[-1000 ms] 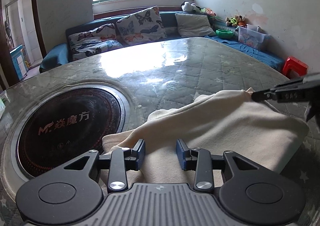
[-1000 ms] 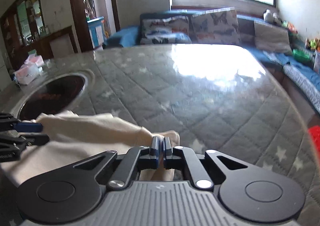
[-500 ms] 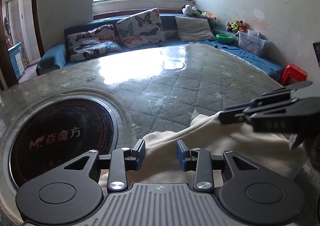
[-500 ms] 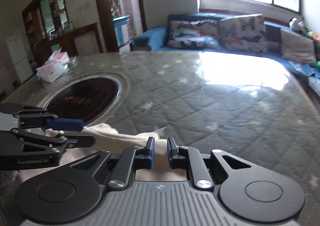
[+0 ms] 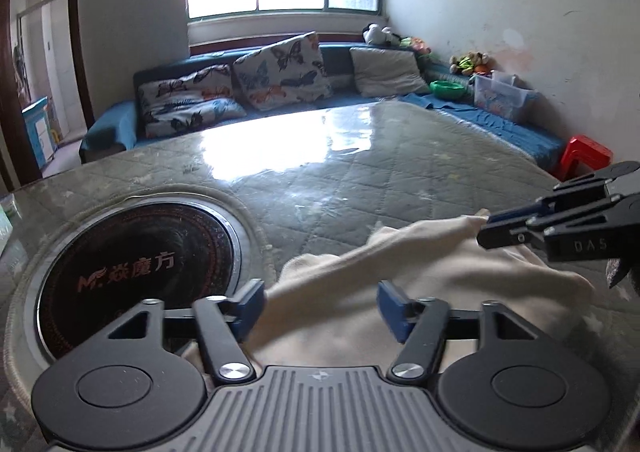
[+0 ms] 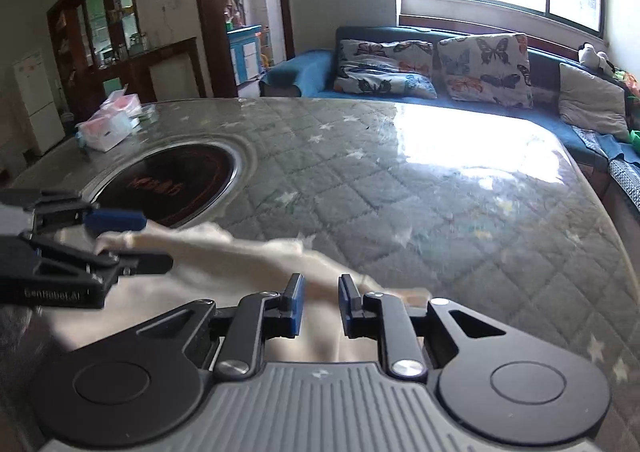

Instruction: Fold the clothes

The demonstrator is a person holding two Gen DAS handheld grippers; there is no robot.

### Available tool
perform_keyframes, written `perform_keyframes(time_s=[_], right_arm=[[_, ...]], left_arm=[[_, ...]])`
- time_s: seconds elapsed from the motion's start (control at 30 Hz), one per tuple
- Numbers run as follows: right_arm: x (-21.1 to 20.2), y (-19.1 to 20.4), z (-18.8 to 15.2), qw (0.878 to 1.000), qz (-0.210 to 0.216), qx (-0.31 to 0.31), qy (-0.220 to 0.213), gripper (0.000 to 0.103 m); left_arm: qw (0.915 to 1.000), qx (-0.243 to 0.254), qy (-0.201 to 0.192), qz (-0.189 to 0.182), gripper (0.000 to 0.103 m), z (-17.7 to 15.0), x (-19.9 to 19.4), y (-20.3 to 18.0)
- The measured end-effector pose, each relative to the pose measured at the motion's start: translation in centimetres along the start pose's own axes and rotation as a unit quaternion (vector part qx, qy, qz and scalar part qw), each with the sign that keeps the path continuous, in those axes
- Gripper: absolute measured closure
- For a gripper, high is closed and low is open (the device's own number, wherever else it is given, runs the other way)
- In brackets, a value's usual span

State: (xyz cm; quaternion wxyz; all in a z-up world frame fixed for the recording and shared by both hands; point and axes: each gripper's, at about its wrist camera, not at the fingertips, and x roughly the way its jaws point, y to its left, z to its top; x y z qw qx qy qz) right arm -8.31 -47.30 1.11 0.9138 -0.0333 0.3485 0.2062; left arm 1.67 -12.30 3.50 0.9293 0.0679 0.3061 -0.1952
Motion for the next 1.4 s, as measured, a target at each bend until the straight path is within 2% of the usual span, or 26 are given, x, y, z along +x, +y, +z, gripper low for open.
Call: perform_keyframes(time_s=[0.1, 0.17, 0.33, 0.47, 0.67, 0.77, 0.9, 1.13, 1.3, 1.4], right_arm=[[-1.4, 0.7, -1.5, 1.0, 0.009, -0.002, 0.001, 0.085], [-2.0, 1.1, -2.4, 1.0, 0.016, -0.002, 0.0, 0.085], [-2.1, 1.2, -4.2, 1.0, 0.013, 0.011, 0.003, 0.085], [-2.1, 0.3, -4.9, 0.999, 0.017, 0.037, -0.003, 0.085], [-4.2, 0.6, -5.0, 0.999, 0.017, 0.028, -0.025, 0.085], [-4.4, 0.4, -5.7, 0.999, 0.015, 0.031, -0.018, 0.085], [-4.4, -0.4, -6.7, 0.998, 0.019, 0.056, -0.018, 0.088], [-4.9, -0.8, -7.4, 0.998, 0.007, 0.062, -0.019, 0.087], [-4.9, -0.7, -7.4, 0.998, 0.0, 0.062, -0.017, 0.087], [-4.8, -0.6, -7.3, 0.998, -0.002, 0.057, -0.016, 0.086]], left_arm=[[0.9999, 0.0, -0.007, -0.008, 0.026, -0.7, -1.6, -0.8], [0.9999, -0.004, -0.009, -0.011, 0.019, -1.3, -2.4, -1.1], [0.9997, -0.017, 0.001, -0.018, 0.019, -3.1, -3.1, -1.6], [0.9994, -0.027, 0.021, -0.007, 0.018, -4.3, -2.6, -1.4], [0.9987, -0.048, 0.016, -0.001, 0.018, -4.7, -3.4, -0.6], [0.9983, -0.055, 0.018, 0.003, 0.018, -5.3, -3.5, -0.4], [0.9974, -0.068, 0.012, 0.018, 0.018, -5.3, -4.2, 0.2], [0.9948, -0.091, 0.002, 0.047, 0.019, -5.3, -5.2, 1.4], [0.991, -0.104, 0.022, 0.082, 0.018, -5.5, -4.4, 2.6], [0.9902, -0.106, 0.03, 0.086, 0.017, -5.8, -4.2, 3.0]])
